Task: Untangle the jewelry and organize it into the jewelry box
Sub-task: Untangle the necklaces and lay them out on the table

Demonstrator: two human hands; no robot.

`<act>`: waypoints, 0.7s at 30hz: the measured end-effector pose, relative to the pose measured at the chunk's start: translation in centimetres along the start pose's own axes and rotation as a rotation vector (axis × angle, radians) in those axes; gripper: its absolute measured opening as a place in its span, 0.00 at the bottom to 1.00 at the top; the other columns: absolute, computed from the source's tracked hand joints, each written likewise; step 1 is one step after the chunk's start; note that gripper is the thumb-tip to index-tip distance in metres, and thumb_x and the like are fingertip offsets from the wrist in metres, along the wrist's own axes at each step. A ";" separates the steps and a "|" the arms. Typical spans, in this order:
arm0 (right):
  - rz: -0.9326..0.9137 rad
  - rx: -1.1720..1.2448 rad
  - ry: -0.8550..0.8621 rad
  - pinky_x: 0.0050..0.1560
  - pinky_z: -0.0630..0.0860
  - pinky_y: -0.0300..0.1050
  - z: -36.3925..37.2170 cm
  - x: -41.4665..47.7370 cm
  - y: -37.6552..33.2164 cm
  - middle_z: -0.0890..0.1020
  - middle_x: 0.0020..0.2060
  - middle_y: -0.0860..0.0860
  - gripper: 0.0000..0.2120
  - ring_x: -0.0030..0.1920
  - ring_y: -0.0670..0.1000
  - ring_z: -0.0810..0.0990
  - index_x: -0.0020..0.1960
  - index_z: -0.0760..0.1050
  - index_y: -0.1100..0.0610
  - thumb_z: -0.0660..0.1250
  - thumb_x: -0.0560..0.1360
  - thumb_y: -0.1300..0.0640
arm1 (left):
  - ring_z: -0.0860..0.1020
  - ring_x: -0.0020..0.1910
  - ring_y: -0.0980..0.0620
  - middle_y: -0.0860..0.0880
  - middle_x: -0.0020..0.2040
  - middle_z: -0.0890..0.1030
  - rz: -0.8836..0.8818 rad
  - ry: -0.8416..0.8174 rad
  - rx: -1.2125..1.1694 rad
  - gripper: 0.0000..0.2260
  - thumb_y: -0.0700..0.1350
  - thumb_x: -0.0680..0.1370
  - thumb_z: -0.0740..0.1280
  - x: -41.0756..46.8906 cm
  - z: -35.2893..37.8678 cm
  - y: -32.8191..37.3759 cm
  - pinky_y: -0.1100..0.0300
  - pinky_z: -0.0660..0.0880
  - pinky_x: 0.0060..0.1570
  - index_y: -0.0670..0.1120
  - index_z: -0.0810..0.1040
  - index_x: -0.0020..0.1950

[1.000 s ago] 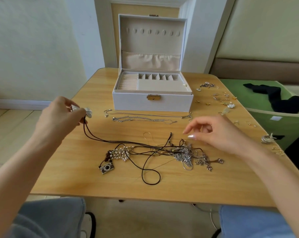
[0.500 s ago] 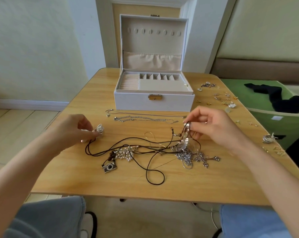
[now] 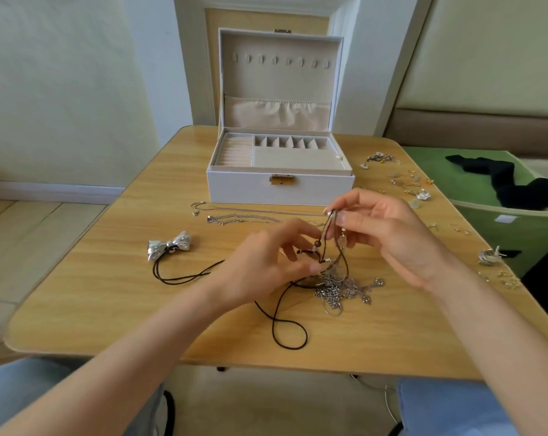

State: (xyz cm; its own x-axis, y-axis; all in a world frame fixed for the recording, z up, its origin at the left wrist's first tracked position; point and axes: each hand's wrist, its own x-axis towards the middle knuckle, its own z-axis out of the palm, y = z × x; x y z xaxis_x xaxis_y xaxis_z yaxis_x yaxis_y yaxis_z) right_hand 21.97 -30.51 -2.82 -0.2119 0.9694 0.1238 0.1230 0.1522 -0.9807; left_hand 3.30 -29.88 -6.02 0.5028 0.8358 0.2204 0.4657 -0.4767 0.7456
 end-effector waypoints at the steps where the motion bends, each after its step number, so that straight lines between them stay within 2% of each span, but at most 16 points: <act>1: 0.001 0.000 -0.006 0.36 0.73 0.38 0.0 0.0 0.0 0.83 0.35 0.54 0.07 0.38 0.49 0.79 0.46 0.77 0.58 0.67 0.68 0.59 | 0.73 0.38 0.62 0.59 0.41 0.78 0.001 0.010 0.016 0.08 0.47 0.72 0.72 0.2 0.2 0.0 0.74 0.64 0.36 0.51 0.77 0.49; 4: -0.014 -0.010 -0.008 0.37 0.73 0.39 -0.2 -0.1 0.0 0.83 0.35 0.54 0.07 0.38 0.50 0.79 0.46 0.78 0.58 0.68 0.68 0.61 | 0.70 0.31 0.62 0.55 0.35 0.78 -0.027 0.088 -0.022 0.04 0.44 0.73 0.71 0.7 0.0 -0.3 0.72 0.64 0.33 0.45 0.79 0.40; 7: -0.021 -0.067 0.020 0.39 0.74 0.42 -0.8 -0.1 0.2 0.81 0.34 0.52 0.09 0.37 0.48 0.78 0.47 0.79 0.57 0.65 0.73 0.67 | 0.73 0.34 0.64 0.49 0.40 0.83 -0.048 0.122 -0.167 0.04 0.46 0.74 0.69 0.8 -0.9 -0.3 0.74 0.66 0.36 0.47 0.81 0.41; 9: -0.009 -0.095 0.028 0.40 0.74 0.43 -1.1 -0.2 0.2 0.81 0.34 0.52 0.10 0.37 0.48 0.78 0.47 0.79 0.56 0.64 0.73 0.69 | 0.74 0.38 0.60 0.49 0.43 0.83 -0.081 0.130 -0.263 0.04 0.47 0.75 0.67 0.7 -1.3 -0.3 0.73 0.67 0.40 0.52 0.82 0.41; 12: 0.024 -0.117 0.032 0.39 0.74 0.42 -1.2 -0.2 0.2 0.78 0.32 0.52 0.12 0.35 0.47 0.77 0.46 0.80 0.58 0.61 0.74 0.71 | 0.77 0.44 0.54 0.46 0.47 0.83 -0.148 0.132 -0.388 0.06 0.45 0.77 0.66 0.5 -1.6 -0.3 0.67 0.71 0.47 0.51 0.81 0.42; 16: 0.084 -0.191 0.035 0.33 0.72 0.38 -1.1 -0.1 0.3 0.77 0.30 0.51 0.11 0.33 0.46 0.75 0.44 0.80 0.56 0.63 0.74 0.68 | 0.81 0.45 0.56 0.50 0.43 0.84 -0.207 0.113 -0.490 0.08 0.41 0.79 0.61 0.4 -1.7 -0.1 0.60 0.75 0.48 0.43 0.77 0.42; 19: 0.105 -0.241 0.056 0.30 0.68 0.37 -1.1 -0.1 0.6 0.79 0.32 0.51 0.09 0.31 0.46 0.74 0.44 0.81 0.55 0.65 0.74 0.67 | 0.83 0.45 0.51 0.46 0.41 0.84 -0.243 0.135 -0.574 0.09 0.40 0.80 0.58 0.4 -1.8 0.0 0.57 0.77 0.48 0.39 0.74 0.44; 21: 0.099 -0.264 0.076 0.29 0.67 0.36 -1.2 0.0 0.6 0.80 0.32 0.49 0.10 0.31 0.45 0.74 0.43 0.81 0.54 0.65 0.73 0.67 | 0.83 0.44 0.48 0.44 0.40 0.84 -0.263 0.162 -0.618 0.09 0.39 0.81 0.58 0.4 -1.9 0.1 0.58 0.78 0.45 0.40 0.74 0.43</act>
State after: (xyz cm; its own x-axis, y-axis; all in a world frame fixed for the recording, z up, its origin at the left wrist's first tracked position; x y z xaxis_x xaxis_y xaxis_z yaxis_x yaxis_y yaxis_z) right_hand 23.24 -30.22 -3.25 -0.1141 0.9922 0.0504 0.3893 0.0914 -0.9166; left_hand 2.13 -29.08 -4.71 0.2928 0.9554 0.0386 0.0330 -0.0504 0.9982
